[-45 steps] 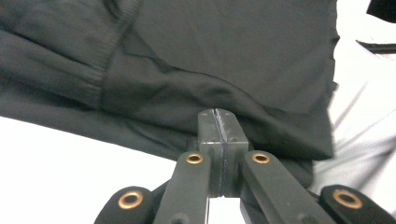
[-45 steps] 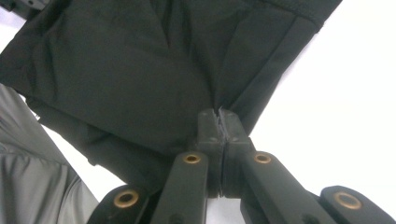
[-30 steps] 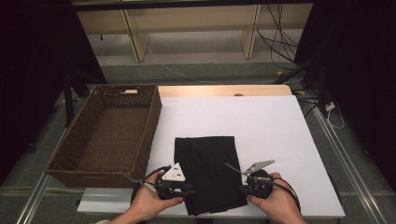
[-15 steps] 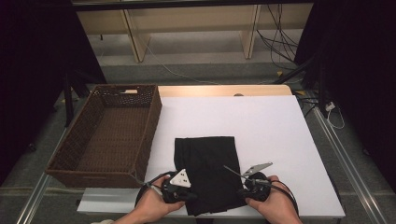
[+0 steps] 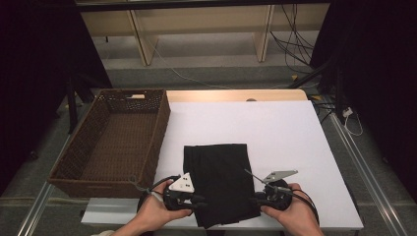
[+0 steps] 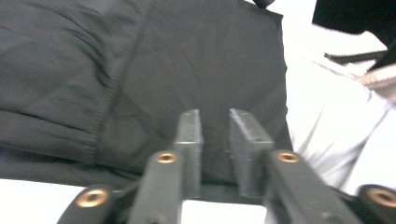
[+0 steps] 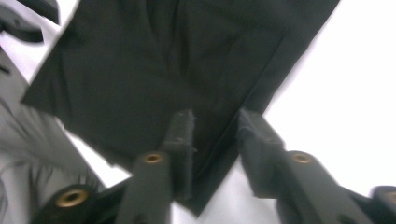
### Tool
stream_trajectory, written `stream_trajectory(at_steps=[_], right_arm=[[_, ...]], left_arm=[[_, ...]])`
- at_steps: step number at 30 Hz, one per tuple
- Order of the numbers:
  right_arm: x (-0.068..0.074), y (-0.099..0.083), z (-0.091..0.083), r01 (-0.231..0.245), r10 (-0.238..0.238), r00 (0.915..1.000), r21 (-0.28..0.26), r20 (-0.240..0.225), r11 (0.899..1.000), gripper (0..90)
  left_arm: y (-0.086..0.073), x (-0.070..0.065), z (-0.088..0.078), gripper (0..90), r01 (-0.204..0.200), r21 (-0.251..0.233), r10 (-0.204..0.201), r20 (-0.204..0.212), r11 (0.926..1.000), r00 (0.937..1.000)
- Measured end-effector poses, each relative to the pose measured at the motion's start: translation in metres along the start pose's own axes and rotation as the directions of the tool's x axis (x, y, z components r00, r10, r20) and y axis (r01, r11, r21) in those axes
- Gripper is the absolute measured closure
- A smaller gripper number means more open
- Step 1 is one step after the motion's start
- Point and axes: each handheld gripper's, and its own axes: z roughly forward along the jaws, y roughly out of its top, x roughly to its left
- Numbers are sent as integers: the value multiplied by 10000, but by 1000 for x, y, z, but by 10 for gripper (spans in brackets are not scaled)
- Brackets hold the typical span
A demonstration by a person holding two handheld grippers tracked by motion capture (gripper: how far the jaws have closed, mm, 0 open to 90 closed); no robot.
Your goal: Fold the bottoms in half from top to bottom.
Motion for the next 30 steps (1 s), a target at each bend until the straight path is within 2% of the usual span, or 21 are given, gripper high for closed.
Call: stream_trajectory(at_steps=[2, 3, 4, 5, 8, 10, 11, 12, 13, 14, 15, 17, 21, 30], right_arm=[[-4, 0, -2, 22, -29, 9999, -604, -106, 9982, 611], [-4, 0, -2, 22, -29, 9999, -604, -106, 9982, 611], [-5, 0, -3, -36, 23, 9999, -836, -166, 9965, 600], [-6, 1, -5, -2, -43, 9994, -1282, -347, 9917, 561], [-7, 2, -5, 124, -226, 9985, -1958, -500, 9806, 495], [-8, 2, -5, 237, -343, 9982, -2058, -482, 9783, 479], [-10, 3, -4, 328, -435, 9982, -2264, -424, 9735, 451], [-10, 3, -4, 328, -435, 9982, -2264, -424, 9735, 451], [-10, 3, -4, 285, -403, 9982, -2403, -440, 9703, 432], [-10, 4, -3, 318, -448, 9981, -2691, -423, 9626, 396], [-9, 5, -3, 280, -434, 9979, -2869, -474, 9575, 375], [-9, 6, -3, 184, -346, 9982, -2979, -493, 9544, 361], [-7, 7, -2, 117, -283, 9987, -3428, -434, 9393, 296], [-7, 6, -4, 197, -313, 9992, -3728, -251, 9277, 272]], left_arm=[[-1, 3, 0, 609, -114, -125, 113, -44, 9999, 9999], [-2, 4, 0, 609, -242, -135, 241, -113, 9996, 9996], [-2, 6, 1, 574, -314, -218, 309, -211, 9993, 9993], [-2, 8, 0, 518, -367, -373, 353, -365, 9986, 9987], [-1, 9, -1, 408, -260, -567, 227, -572, 9981, 9981], [0, 10, -3, 372, -166, -716, 111, -773, 9973, 9969], [0, 11, -4, 309, -147, -746, 82, -871, 9971, 9962], [0, 12, -4, 309, -137, -783, 62, -955, 9968, 9954], [-1, 12, -5, 270, -95, -810, 12, -1026, 9967, 9947], [-1, 13, -5, 221, -178, -756, 94, -1091, 9970, 9940], [-2, 13, -6, 212, -281, -774, 186, -1204, 9966, 9926], [-2, 13, -7, 200, -228, -814, 128, -1213, 9964, 9925], [-2, 14, -8, 188, -236, -934, 103, -1408, 9953, 9900], [0, 14, -8, 189, -213, -1225, 14, -1602, 9922, 9871]])
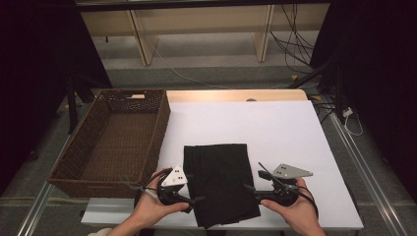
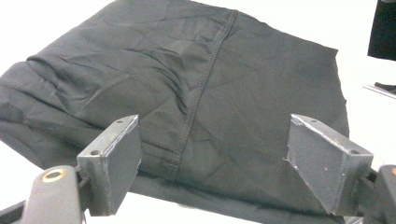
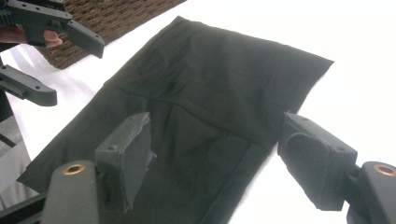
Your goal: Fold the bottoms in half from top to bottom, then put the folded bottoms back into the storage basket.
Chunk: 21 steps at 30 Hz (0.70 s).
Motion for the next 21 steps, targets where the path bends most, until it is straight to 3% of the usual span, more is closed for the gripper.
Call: stream_trajectory(at_steps=[21], right_arm=[[2, 1, -2, 159, -154, 9998, -294, 150, 9994, 249]], left_arm=[[0, 2, -1, 189, 56, -117, -58, -188, 9999, 9998]])
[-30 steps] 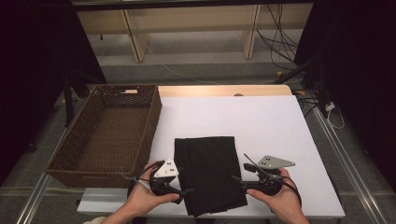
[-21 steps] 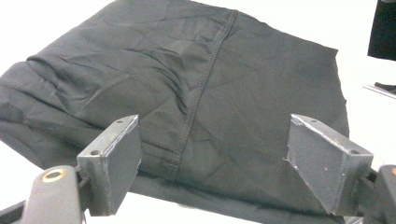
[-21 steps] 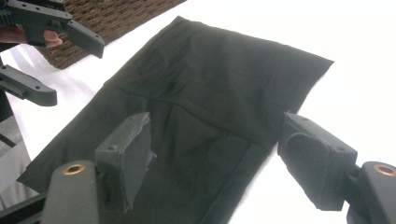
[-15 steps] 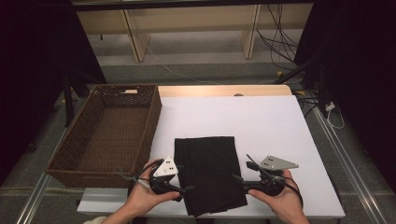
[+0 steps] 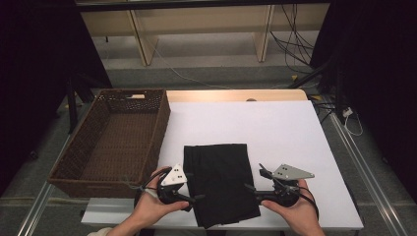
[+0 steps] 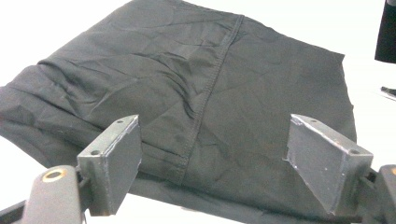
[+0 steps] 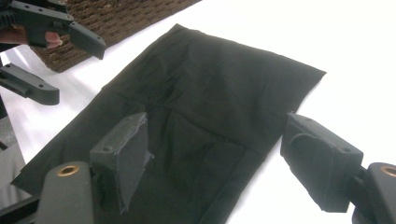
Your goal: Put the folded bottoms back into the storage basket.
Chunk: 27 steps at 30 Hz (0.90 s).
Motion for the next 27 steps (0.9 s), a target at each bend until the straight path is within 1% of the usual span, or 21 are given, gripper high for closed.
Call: stream_trajectory(at_steps=[2, 3, 4, 5, 6, 7, 8, 10, 11, 13, 14, 19, 25, 26, 27], right_arm=[[0, 2, -1, -40, 40, 10000, -59, 44, 10000, 248], [-1, 2, 0, 113, -112, 9999, -172, 80, 9998, 248], [0, 2, 0, 4, -3, 10000, -186, 54, 9998, 248], [0, 2, 0, 4, -3, 10000, -186, 54, 9998, 248], [-2, 2, 0, 185, -184, 9998, -190, 37, 9996, 248], [-1, 1, 0, 127, -127, 9999, -122, 16, 9998, 249], [-1, 1, 0, 170, -170, 9999, -123, 29, 9998, 249], [-3, 1, 0, 331, -329, 9994, -197, 106, 9993, 248], [-3, 1, -1, 410, -407, 9991, -252, 94, 9988, 249], [-3, 1, -1, 412, -409, 9991, -267, 95, 9988, 249], [-3, 1, -1, 234, -232, 9997, -269, 77, 9994, 249], [-3, 1, -1, 351, -349, 9994, -372, 68, 9987, 249], [-1, 1, -3, 301, -298, 9995, -454, 61, 9985, 250], [-2, 1, -3, 425, -420, 9991, -473, 99, 9980, 251], [-2, 1, -3, 425, -420, 9991, -473, 99, 9980, 251]], left_arm=[[-1, 1, -1, 191, 46, -23, -46, -35, 10000, 10000], [-1, 0, -1, 192, 66, -24, -66, -48, 10000, 10000], [-1, 0, -1, 192, 66, -24, -66, -48, 10000, 10000], [0, 0, -2, 192, 51, -30, -51, -97, 10000, 9999], [0, 0, -2, 193, 49, -69, -50, -114, 10000, 9999], [1, 0, -2, 193, 55, -74, -56, -119, 10000, 9999], [1, 0, -1, 194, 72, -57, -73, -134, 10000, 9999], [1, -1, 0, 196, 102, -18, -103, -160, 9999, 9998], [2, 0, 0, 196, 56, -14, -56, -164, 10000, 9999], [3, 0, 1, 196, 74, -41, -75, -170, 10000, 9998], [3, 0, 1, 196, 85, -56, -86, -171, 9999, 9998], [2, 1, 1, 198, 117, -61, -118, -212, 9999, 9997], [3, 2, 1, 199, 103, -136, -106, -262, 9999, 9996], [3, 2, 1, 199, 131, -183, -136, -252, 9997, 9996], [3, 2, 1, 200, 131, -183, -136, -252, 9997, 9996]])
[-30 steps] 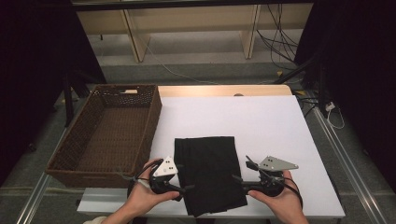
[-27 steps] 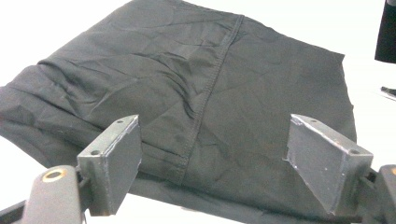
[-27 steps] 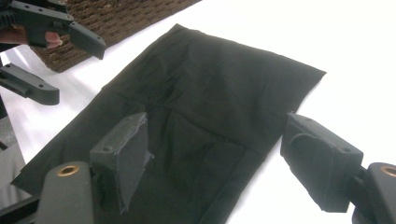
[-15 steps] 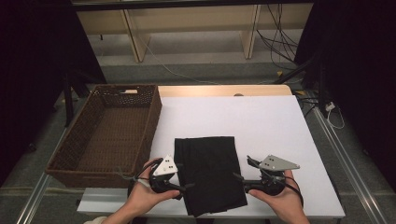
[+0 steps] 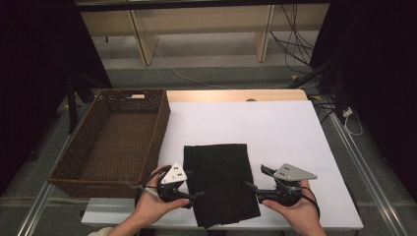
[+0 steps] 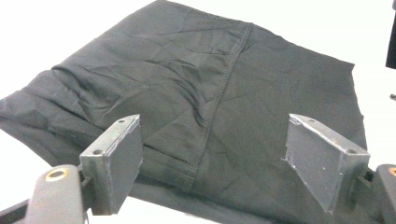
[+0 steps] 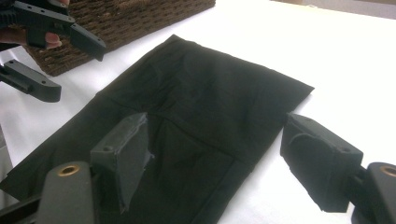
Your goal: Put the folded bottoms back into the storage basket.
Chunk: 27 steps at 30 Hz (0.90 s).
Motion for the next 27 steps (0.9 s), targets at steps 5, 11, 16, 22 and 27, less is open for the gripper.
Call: stream_trajectory(at_steps=[5, 11, 16, 22, 27], right_arm=[[1, 1, 1, -68, 68, 10000, 29, -28, 10000, 251], [3, 1, 1, 148, -148, 9999, 19, -4, 9999, 250], [5, 0, -1, 107, -107, 9999, 58, 51, 9999, 250], [4, 0, -2, 121, -122, 9999, 10, 99, 9999, 249], [3, 1, -3, 69, -69, 9998, -6, 187, 10000, 248]], left_arm=[[-1, 1, -1, 201, 33, -46, -33, -70, 10000, 10000], [-1, 0, -2, 206, -40, -143, 39, -110, 9999, 9999], [4, 2, -1, 216, -104, -186, 99, -245, 9998, 9997], [14, 7, 1, 230, 44, -289, -56, -437, 9996, 9990], [27, 18, 6, 231, -3, -278, -15, -659, 9996, 9978]])
